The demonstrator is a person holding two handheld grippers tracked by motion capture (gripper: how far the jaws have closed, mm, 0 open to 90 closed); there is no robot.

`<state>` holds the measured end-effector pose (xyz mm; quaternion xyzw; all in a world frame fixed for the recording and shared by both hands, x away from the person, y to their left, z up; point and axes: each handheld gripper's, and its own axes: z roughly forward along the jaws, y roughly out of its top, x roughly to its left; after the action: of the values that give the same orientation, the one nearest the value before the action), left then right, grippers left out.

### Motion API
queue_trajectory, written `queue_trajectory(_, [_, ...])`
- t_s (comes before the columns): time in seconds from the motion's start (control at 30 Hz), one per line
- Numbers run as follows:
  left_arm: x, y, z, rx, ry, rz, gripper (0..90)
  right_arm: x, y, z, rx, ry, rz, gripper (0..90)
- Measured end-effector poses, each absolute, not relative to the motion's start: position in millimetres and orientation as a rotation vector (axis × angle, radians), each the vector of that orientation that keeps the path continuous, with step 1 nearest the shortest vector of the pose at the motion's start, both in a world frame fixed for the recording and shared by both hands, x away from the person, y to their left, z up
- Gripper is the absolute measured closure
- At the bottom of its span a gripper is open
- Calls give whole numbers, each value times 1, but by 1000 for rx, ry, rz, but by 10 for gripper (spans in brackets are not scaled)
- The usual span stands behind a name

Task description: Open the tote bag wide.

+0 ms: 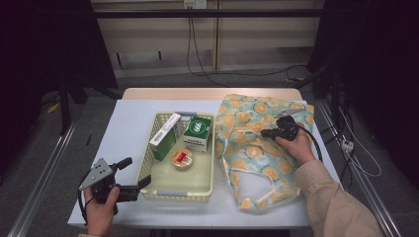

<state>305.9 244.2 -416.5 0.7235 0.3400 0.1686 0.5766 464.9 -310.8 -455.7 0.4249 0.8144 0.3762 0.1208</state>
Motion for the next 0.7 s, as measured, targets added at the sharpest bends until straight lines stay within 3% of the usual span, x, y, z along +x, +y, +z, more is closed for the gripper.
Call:
queue_trajectory(0.37, [306, 244, -417, 1703, 799, 396, 42, 460, -305, -460, 1214, 2386, 1057, 779])
queue_trajectory(0.7, [306, 243, -416, 1704, 794, 395, 42, 450, -308, -445, 1210, 2339, 1088, 600])
